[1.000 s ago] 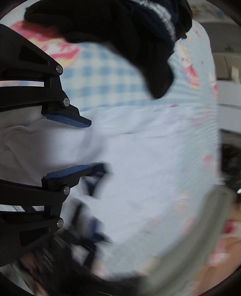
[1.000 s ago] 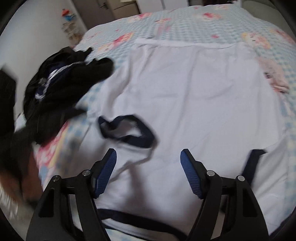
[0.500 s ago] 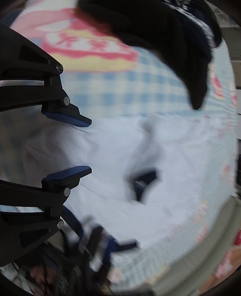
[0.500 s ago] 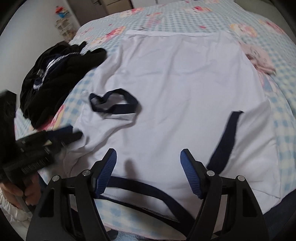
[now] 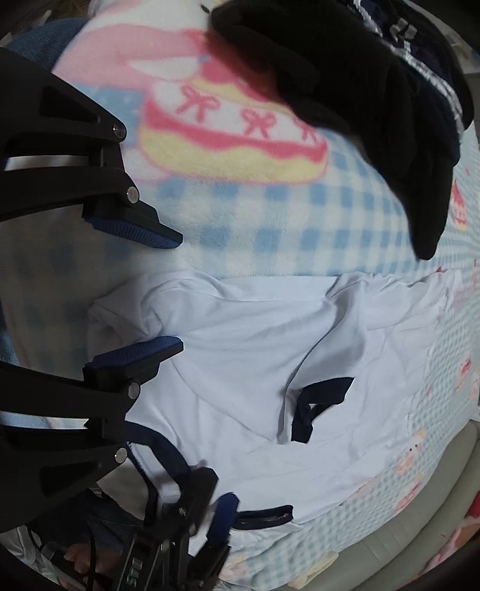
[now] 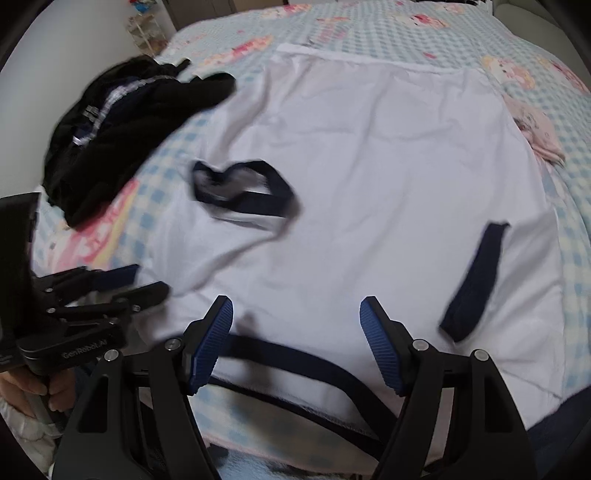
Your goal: Fold clothes
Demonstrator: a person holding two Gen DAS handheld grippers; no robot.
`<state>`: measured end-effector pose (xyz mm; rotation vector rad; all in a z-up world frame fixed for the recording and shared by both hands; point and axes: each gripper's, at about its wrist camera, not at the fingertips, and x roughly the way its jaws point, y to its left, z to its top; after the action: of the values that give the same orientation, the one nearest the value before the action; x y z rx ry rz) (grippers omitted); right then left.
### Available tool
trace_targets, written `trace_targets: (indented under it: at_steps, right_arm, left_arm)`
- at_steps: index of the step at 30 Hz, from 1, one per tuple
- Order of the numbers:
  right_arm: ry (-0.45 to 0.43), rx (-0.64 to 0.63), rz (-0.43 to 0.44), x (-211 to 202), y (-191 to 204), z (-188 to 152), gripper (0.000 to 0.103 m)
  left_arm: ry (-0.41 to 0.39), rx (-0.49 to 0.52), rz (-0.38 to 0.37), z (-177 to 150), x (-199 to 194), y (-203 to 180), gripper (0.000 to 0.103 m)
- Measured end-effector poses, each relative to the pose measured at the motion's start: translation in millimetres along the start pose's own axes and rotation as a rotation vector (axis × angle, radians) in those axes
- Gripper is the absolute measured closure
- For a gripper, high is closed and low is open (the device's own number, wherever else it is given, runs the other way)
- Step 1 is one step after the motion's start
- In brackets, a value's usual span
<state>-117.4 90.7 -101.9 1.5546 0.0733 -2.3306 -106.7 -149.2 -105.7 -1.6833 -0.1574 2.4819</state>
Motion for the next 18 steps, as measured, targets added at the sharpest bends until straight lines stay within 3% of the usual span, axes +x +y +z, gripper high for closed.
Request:
trace_targets:
  at_steps: [5, 10, 18]
  right_arm:
    - [0.022, -0.020, 0.022, 0, -3, -5, 0.030]
    - [0.013, -0.028, 0.044, -3, -1, -5, 0.030]
    - [-0.002, -0.082, 0.019, 11, 17, 40, 0.030]
  left_arm:
    - [-0.030, -0.036, -0.039, 6, -19, 8, 0.051]
    - [-0.086, -0.100, -0.030, 29, -27, 25, 0.051]
    - [-0.092, -0.045, -0.039, 95, -10, 8, 0.051]
